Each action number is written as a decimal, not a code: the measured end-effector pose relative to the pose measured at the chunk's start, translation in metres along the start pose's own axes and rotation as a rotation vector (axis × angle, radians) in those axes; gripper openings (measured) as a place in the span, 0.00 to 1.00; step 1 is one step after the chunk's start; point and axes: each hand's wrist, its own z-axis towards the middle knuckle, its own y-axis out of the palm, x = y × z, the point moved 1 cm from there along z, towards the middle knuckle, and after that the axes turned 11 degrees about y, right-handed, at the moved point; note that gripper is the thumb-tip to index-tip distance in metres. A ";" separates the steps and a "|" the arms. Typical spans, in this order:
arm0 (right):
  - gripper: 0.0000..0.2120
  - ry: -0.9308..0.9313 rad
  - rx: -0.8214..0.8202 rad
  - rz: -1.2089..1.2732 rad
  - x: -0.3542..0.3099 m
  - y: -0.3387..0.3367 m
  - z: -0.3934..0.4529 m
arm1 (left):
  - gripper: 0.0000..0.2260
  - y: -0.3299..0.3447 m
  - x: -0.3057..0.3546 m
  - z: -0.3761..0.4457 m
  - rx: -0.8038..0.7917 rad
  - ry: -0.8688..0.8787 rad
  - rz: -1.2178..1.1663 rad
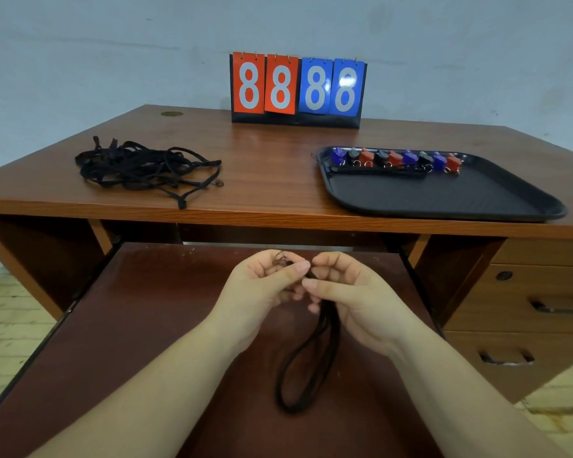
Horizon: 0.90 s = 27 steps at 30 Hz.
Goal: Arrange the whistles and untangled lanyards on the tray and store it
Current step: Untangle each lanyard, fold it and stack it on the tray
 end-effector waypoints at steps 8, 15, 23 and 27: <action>0.07 -0.124 0.203 -0.334 -0.017 -0.014 -0.005 | 0.02 -0.018 0.012 0.013 0.158 0.034 0.101; 0.06 -0.232 0.299 -0.510 -0.067 -0.030 -0.019 | 0.02 -0.024 0.041 0.027 0.254 0.074 0.134; 0.07 -0.199 0.353 -0.421 -0.121 -0.068 -0.025 | 0.04 -0.009 0.073 0.061 0.217 0.015 0.162; 0.07 -0.197 0.424 -0.591 -0.145 -0.091 -0.022 | 0.06 0.002 0.075 0.084 0.181 -0.017 0.211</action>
